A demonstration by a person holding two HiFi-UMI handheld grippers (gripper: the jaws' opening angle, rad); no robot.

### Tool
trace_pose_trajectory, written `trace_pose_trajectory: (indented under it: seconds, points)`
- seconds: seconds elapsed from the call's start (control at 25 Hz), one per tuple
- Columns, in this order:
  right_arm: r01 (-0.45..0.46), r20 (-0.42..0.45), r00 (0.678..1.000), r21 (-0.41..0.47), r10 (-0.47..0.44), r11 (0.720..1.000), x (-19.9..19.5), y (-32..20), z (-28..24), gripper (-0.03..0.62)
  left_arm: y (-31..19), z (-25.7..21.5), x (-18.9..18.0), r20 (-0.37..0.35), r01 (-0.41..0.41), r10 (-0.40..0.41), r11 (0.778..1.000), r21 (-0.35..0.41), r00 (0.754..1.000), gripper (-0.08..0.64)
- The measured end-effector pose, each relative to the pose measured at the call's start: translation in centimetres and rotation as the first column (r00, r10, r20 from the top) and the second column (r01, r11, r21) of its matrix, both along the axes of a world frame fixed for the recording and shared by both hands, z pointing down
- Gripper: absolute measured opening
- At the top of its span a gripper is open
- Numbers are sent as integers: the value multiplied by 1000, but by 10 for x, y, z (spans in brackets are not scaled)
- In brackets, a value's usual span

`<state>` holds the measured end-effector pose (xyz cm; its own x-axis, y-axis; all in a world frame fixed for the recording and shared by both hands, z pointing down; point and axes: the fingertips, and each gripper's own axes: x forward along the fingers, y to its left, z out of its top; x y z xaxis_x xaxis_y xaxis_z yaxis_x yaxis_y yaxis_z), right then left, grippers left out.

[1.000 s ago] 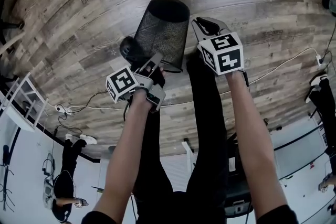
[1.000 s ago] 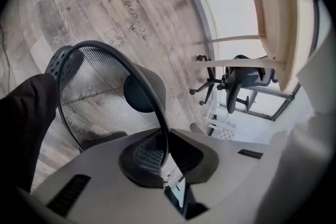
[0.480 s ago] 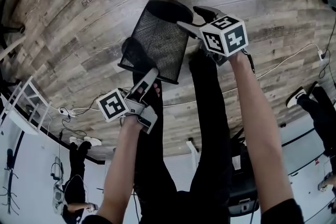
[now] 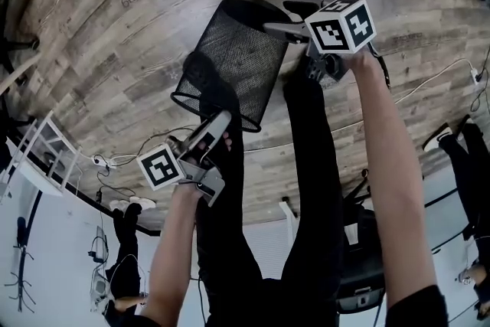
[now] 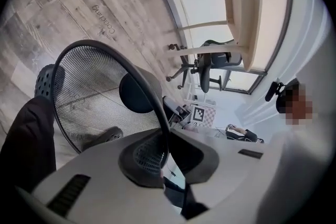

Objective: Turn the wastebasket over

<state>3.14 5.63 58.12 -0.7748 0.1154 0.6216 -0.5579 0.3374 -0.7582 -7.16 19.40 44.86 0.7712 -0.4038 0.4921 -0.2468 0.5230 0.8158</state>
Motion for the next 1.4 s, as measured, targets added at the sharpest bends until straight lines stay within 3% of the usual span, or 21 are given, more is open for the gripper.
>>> trace_pose_trajectory:
  seconds: [0.2,0.36,0.52,0.68,0.92,1.2,1.4]
  points:
    - [28,75,997,-73,-22,997,0,5,-7,330,2,-3,0,3,-55,55,998,29,998,35]
    - [70,90,994,-78,-63,994,1,14,-9,328,3,-1,-1,11,-85,85,996,41,996,36]
    - [44,69,997,-46,-41,998,6,14,-9,328,8,4,-3,35,-96,96,995,20,995,37]
    - [13,39,999,-26,-12,1000,12,11,-10,328,3,2,6,0,-38,38,999,2,999,35]
    - [-84,6,996,17,84,996,30,-6,-13,328,-2,18,13,26,-56,55,998,34,998,35]
    - [-44,-74,996,134,54,990,56,-22,-14,321,-14,36,31,50,-91,88,994,67,995,35]
    - [-16,-122,992,205,42,979,67,-31,-20,304,-25,52,28,108,-133,123,986,96,987,35]
